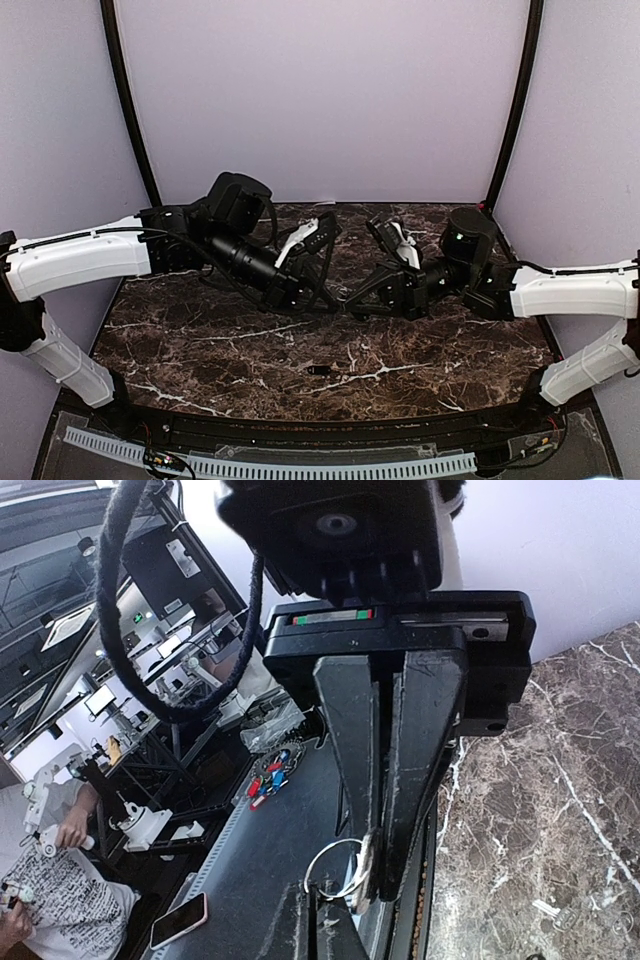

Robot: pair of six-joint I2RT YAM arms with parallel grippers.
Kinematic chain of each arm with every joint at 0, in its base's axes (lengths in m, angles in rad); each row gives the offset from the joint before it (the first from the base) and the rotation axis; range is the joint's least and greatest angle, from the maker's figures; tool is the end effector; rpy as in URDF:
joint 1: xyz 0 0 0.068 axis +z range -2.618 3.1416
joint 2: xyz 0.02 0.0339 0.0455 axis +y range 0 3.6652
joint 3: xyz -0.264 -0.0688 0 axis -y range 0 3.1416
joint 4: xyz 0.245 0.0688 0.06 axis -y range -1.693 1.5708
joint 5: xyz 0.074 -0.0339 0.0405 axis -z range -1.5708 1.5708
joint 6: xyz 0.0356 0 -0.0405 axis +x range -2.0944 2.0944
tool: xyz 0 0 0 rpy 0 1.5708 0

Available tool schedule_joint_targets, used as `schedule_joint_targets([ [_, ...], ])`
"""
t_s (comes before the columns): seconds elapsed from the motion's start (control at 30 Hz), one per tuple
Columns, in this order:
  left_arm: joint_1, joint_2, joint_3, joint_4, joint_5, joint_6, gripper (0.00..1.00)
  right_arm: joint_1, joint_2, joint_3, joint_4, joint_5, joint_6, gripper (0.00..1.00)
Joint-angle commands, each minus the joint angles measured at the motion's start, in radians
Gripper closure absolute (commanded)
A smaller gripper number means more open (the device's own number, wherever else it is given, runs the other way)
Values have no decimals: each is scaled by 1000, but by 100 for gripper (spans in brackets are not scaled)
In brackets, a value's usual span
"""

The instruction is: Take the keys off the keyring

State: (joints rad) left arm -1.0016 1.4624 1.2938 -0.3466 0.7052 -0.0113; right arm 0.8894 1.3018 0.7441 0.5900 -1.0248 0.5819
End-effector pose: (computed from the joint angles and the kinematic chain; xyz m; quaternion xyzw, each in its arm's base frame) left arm 0.1590 -0.2913 0.3442 0.5383 0.6308 -0.4902 0.2686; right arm 0.1539 0.2381 0.2922 -0.4409 0.5452 0.6730 0.2354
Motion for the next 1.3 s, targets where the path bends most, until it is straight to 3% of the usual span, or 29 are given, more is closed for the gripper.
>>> schedule_joint_targets([
  [0.0,-11,10,40,59,7,8,100,7,16,28,32,-2,10,100],
  [0.37,-37,15,44,63,-49,31,100,5,60,40,-3,30,41,100],
  [0.87,-34,-33,-2,103,-235,-36,100,-60,-99,-23,-204,109,-86,48],
  [1.13,-31,-36,8,62,-315,-66,100,-88,-205,-44,-326,241,-219,43],
  [1.27,-17,-17,41,-10,-314,-120,100,-88,-307,-54,-420,418,-366,44],
])
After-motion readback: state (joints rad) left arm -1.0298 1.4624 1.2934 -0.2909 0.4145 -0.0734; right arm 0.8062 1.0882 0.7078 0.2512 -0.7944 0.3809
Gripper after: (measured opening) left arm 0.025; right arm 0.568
